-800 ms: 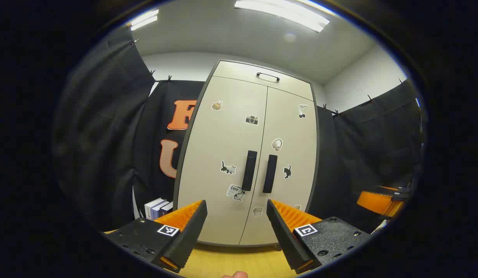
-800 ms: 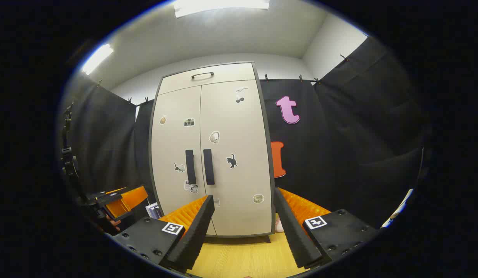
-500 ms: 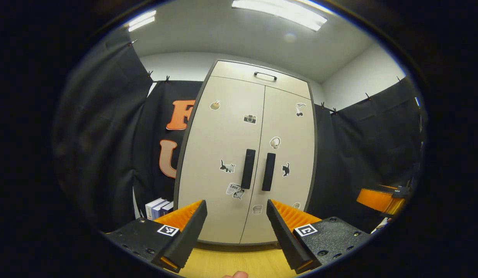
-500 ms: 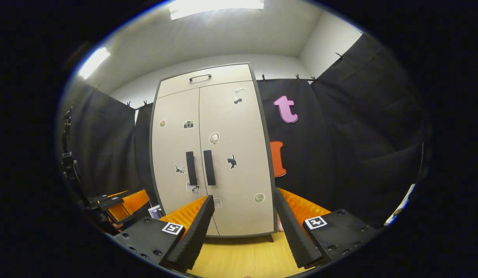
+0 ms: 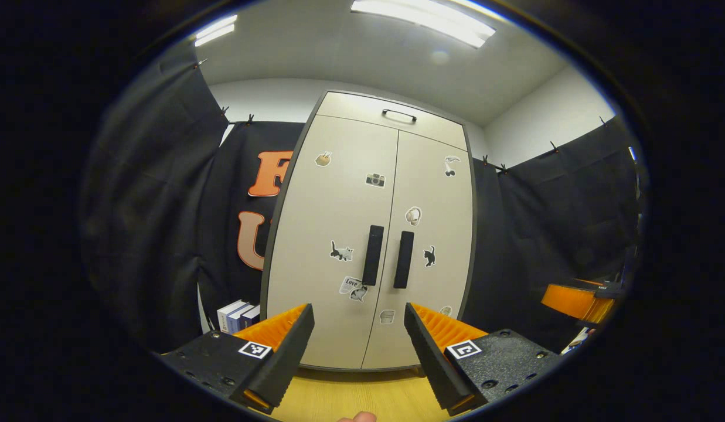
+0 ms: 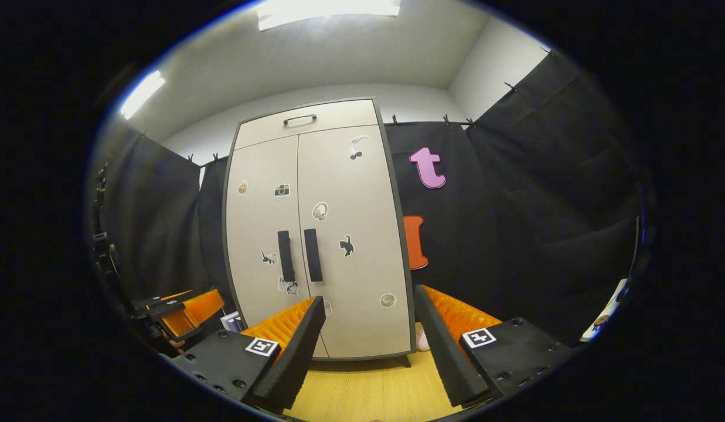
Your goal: Open the right door of the double-door shoe cabinet with the right hand, and open the left door with the left hand.
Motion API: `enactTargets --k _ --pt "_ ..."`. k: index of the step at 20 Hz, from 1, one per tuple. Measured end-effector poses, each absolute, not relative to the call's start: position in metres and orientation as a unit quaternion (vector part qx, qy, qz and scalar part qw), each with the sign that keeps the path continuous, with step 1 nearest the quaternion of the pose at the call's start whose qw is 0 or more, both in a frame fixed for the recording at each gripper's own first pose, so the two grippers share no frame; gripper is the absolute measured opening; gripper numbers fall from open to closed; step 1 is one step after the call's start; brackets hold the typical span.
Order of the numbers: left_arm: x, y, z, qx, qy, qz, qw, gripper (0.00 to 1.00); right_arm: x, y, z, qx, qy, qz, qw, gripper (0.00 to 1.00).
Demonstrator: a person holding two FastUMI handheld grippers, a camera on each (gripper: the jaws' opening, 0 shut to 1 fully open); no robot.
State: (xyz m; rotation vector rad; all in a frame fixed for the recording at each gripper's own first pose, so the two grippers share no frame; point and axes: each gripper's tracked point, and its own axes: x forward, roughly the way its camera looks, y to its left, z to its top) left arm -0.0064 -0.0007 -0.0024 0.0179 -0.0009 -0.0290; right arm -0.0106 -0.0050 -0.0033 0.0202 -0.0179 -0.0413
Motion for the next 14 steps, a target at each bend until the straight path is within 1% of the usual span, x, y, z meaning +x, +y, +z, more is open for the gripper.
enactTargets --k 4,7,8,11,14 --pt "-0.006 0.002 -0.004 0.012 0.0 -0.011 1.0 0.94 -0.009 -0.009 -0.007 0.015 -0.005 -0.03 0.999 0.98" --pt "-0.007 0.007 -0.004 0.014 -0.001 -0.008 1.0 0.94 -0.007 -0.012 -0.001 0.032 -0.02 -0.044 0.998 0.98" --pt "-0.007 0.008 -0.004 0.014 -0.001 -0.006 1.0 0.94 -0.004 -0.011 -0.002 0.027 -0.018 -0.041 0.999 0.98" --pt "-0.005 0.012 -0.004 0.016 -0.001 -0.003 1.0 0.93 0.019 -0.012 -0.004 -0.01 0.001 -0.038 0.999 0.98" --pt "-0.004 0.015 -0.001 0.015 -0.006 -0.001 1.0 0.94 0.054 -0.009 -0.008 -0.037 0.023 -0.04 0.998 0.98"
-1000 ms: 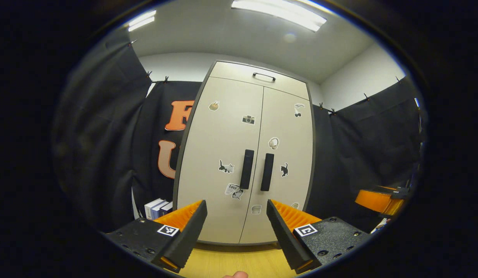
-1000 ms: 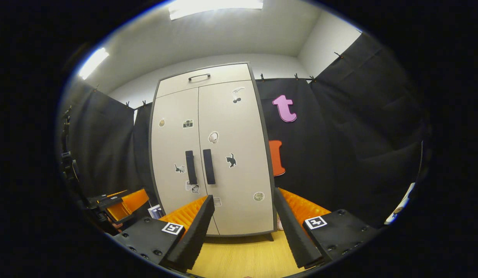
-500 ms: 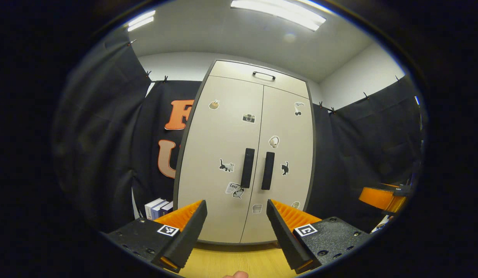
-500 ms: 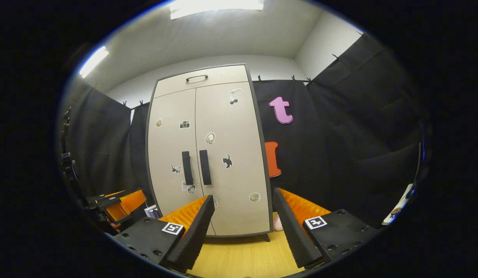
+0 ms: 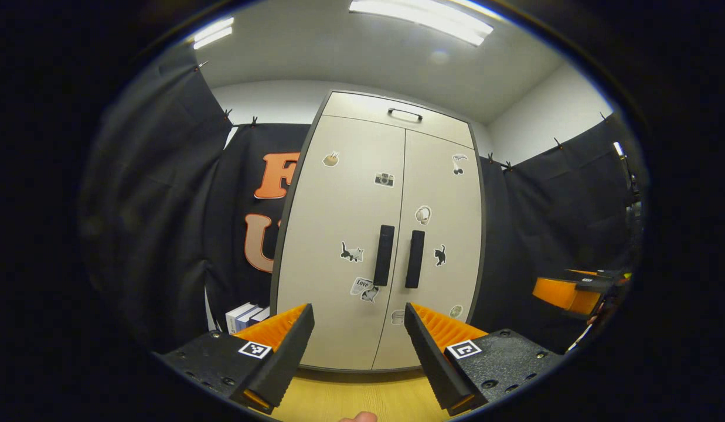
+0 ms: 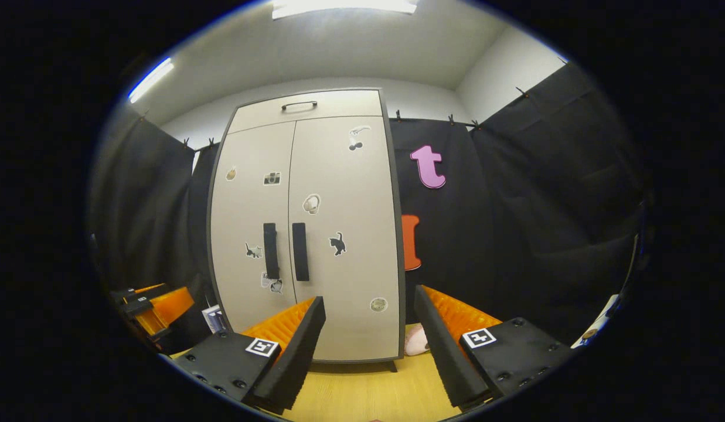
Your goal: Open the right door of the double-door shoe cabinet with the right hand, and open the left door with the left hand.
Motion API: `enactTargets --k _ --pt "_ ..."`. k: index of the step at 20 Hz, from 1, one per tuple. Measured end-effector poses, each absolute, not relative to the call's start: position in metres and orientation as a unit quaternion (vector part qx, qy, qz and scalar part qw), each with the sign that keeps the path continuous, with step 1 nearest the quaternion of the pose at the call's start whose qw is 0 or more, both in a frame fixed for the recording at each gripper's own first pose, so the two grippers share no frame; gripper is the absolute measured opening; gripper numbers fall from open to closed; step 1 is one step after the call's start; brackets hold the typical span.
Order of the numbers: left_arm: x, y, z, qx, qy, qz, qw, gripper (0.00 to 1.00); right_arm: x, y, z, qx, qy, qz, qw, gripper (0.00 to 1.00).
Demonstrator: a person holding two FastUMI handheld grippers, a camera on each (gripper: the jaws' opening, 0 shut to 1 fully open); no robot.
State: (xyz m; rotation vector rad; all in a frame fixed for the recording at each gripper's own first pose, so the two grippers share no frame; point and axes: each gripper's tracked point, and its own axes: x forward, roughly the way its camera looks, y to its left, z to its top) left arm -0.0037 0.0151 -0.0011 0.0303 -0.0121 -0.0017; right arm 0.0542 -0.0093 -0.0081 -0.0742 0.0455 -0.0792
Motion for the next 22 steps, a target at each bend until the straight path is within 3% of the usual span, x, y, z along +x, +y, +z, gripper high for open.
enactTargets --k 7,16,17,18,19,20,22 --pt "-0.013 0.035 0.005 0.039 -0.021 0.033 0.998 0.93 0.145 0.019 -0.018 0.016 0.063 0.015 0.998 0.98" --pt "-0.017 0.061 -0.005 0.038 -0.014 0.078 0.996 0.94 0.244 0.088 -0.025 -0.045 0.05 0.054 0.996 0.98" --pt "-0.018 0.065 -0.007 0.038 -0.013 0.083 0.996 0.93 0.252 0.096 -0.021 -0.041 0.049 0.055 0.996 0.87" --pt "-0.02 0.071 -0.009 0.04 -0.009 0.09 0.995 0.93 0.26 0.106 -0.013 -0.02 0.043 0.062 0.997 0.88" --pt "-0.021 0.075 -0.012 0.043 -0.004 0.096 0.994 0.93 0.269 0.109 -0.001 -0.003 0.032 0.06 0.998 0.98" --pt "-0.022 0.08 -0.014 0.044 -0.001 0.103 0.994 0.93 0.28 0.105 0.004 0.001 0.022 0.048 0.999 0.93" --pt "-0.024 0.089 -0.018 0.037 0.003 0.115 0.993 0.94 0.294 0.099 0.001 -0.006 0.025 0.037 0.999 0.96"
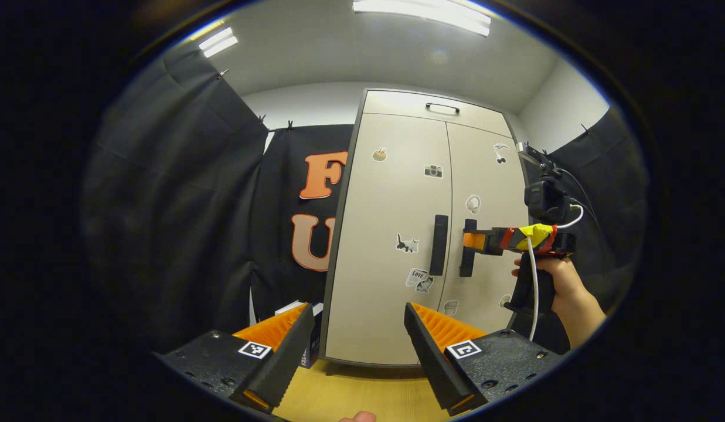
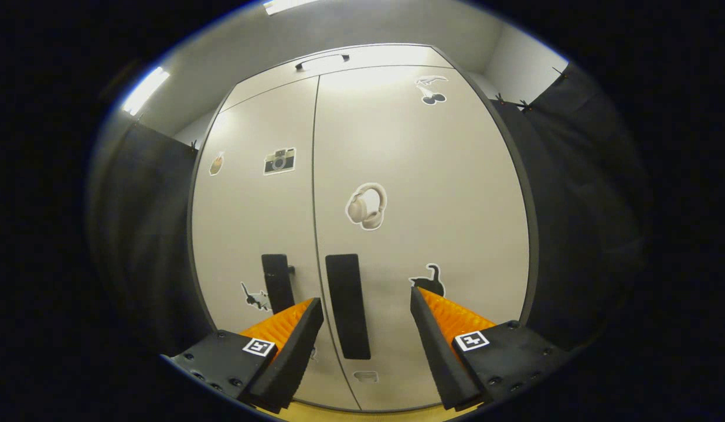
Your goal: Open the right door of the double-door shoe cabinet with the right hand, and open the left door with the left hand.
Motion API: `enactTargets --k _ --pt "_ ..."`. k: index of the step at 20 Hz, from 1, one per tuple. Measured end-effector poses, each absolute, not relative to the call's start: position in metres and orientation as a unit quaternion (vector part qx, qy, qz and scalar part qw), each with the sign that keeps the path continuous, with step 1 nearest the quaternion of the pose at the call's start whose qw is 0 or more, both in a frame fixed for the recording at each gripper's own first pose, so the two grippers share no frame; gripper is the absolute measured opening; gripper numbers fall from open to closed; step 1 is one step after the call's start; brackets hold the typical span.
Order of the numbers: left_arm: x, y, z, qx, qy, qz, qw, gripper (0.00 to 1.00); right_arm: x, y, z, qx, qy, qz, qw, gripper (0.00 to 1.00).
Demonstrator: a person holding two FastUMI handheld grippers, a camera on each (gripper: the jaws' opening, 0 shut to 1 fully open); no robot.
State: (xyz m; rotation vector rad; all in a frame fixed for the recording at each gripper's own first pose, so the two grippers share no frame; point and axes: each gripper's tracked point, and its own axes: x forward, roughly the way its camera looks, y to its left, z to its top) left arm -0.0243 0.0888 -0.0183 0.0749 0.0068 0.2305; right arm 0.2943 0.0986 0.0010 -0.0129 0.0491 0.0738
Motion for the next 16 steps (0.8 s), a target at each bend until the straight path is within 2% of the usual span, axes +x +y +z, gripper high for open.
enactTargets --k 3,4,5,6,7,8,11,13,14,15,16 --pt "-0.024 0.095 -0.025 0.027 0.001 0.119 0.992 0.94 0.313 0.101 -0.016 0.009 0.05 0.047 0.998 0.98" --pt "-0.02 0.1 -0.023 0.021 -0.005 0.125 0.992 0.94 0.317 0.103 -0.022 0.016 0.064 0.053 0.996 0.91" --pt "-0.019 0.102 -0.026 0.016 -0.005 0.126 0.992 0.93 0.316 0.104 -0.02 0.027 0.064 0.05 0.996 0.95" --pt "-0.014 0.101 -0.024 0.011 -0.013 0.121 0.993 0.94 0.322 0.103 -0.017 0.025 0.057 0.046 0.997 0.92" --pt "-0.01 0.1 -0.023 0.008 -0.014 0.119 0.993 0.93 0.321 0.104 -0.019 0.019 0.061 0.043 0.997 0.84" --pt "-0.009 0.101 -0.025 0.008 -0.011 0.121 0.993 0.93 0.319 0.105 -0.019 0.008 0.061 0.042 0.997 0.88" --pt "-0.014 0.104 -0.022 0.019 -0.011 0.136 0.99 0.94 0.319 0.108 -0.022 -0.002 0.06 0.049 0.997 0.86" --pt "-0.014 0.096 -0.017 0.018 -0.019 0.147 0.989 0.94 0.319 0.118 -0.024 0.014 0.068 0.073 0.995 0.68" --pt "-0.014 0.093 -0.016 0.018 -0.018 0.155 0.988 0.94 0.322 0.125 -0.03 0.025 0.083 0.089 0.992 0.69" --pt "-0.016 0.09 -0.016 0.018 -0.016 0.165 0.986 0.93 0.32 0.126 -0.025 0.027 0.078 0.106 0.991 0.4" --pt "-0.016 0.085 -0.013 0.018 -0.017 0.172 0.985 0.93 0.317 0.125 -0.026 0.018 0.082 0.119 0.989 0.41"
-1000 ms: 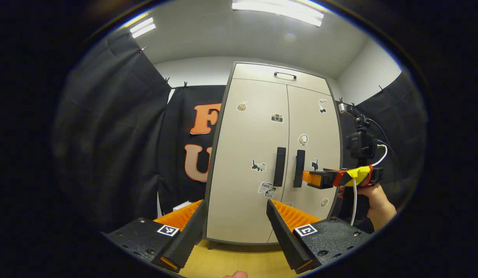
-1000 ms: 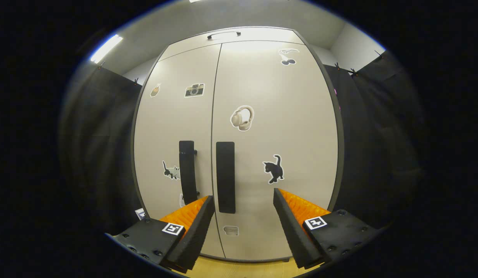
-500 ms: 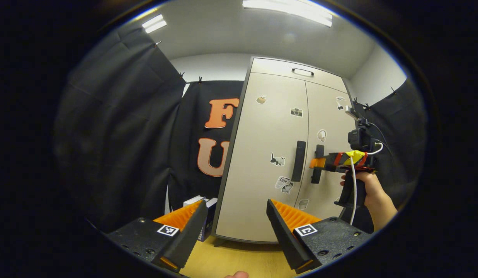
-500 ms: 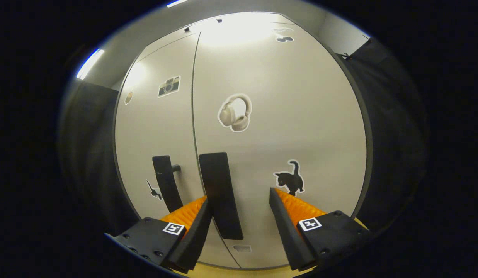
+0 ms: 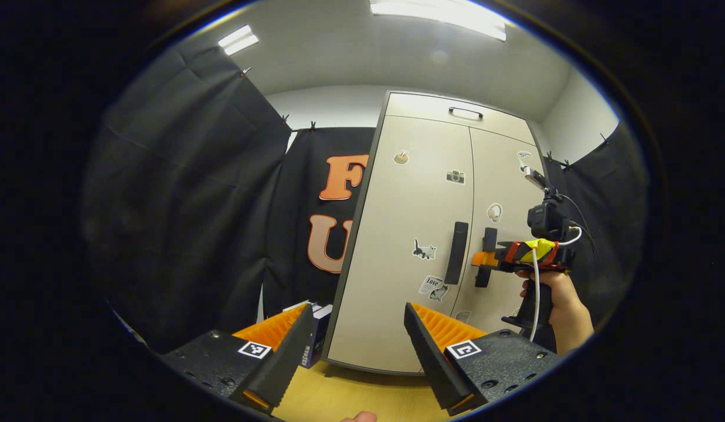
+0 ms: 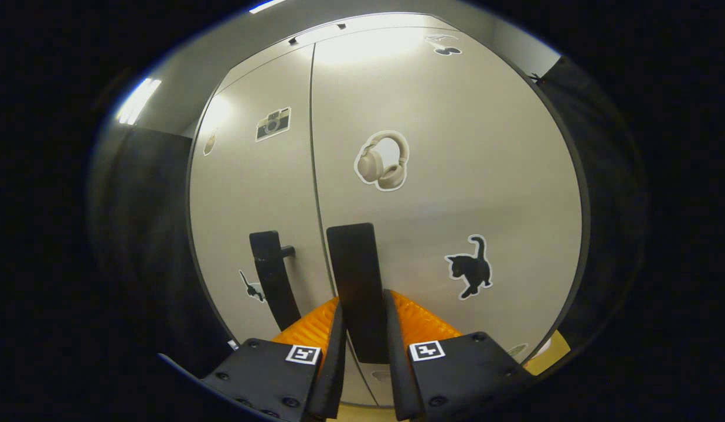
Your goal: Open the right door of the double-door shoe cabinet with the right hand, and open the left door with the left hand.
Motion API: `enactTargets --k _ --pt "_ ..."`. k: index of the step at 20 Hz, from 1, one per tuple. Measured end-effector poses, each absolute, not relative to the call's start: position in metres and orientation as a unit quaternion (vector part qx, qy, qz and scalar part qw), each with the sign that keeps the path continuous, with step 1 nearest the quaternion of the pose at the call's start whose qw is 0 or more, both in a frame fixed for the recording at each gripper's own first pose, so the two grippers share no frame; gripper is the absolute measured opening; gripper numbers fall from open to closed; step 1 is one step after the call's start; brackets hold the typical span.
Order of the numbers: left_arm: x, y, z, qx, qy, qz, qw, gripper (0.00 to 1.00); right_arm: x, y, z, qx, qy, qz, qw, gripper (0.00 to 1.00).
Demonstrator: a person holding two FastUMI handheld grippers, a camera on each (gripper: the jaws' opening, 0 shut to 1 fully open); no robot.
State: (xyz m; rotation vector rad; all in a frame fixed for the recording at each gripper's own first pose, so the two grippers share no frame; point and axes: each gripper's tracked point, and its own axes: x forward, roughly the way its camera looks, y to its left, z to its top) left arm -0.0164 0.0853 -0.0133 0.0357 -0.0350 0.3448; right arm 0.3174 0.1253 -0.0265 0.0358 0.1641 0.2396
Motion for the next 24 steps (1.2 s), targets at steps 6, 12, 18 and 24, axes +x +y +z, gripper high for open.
enactTargets --k 6,12,18,24 --pt "-0.022 0.054 -0.011 0.018 -0.026 0.192 0.981 0.93 0.317 0.126 -0.031 -0.015 0.066 0.132 0.989 0.22" --pt "-0.008 0.054 -0.014 0.043 -0.017 0.147 0.988 0.93 0.306 0.125 -0.032 -0.009 0.086 0.142 0.986 0.23" --pt "0.004 0.068 -0.033 0.031 0.009 0.121 0.992 0.94 0.265 0.114 -0.027 0.001 0.076 0.159 0.984 0.23" --pt "0.001 0.084 -0.029 0.035 -0.003 0.137 0.99 0.94 0.213 0.089 -0.018 -0.013 0.08 0.189 0.979 0.24"
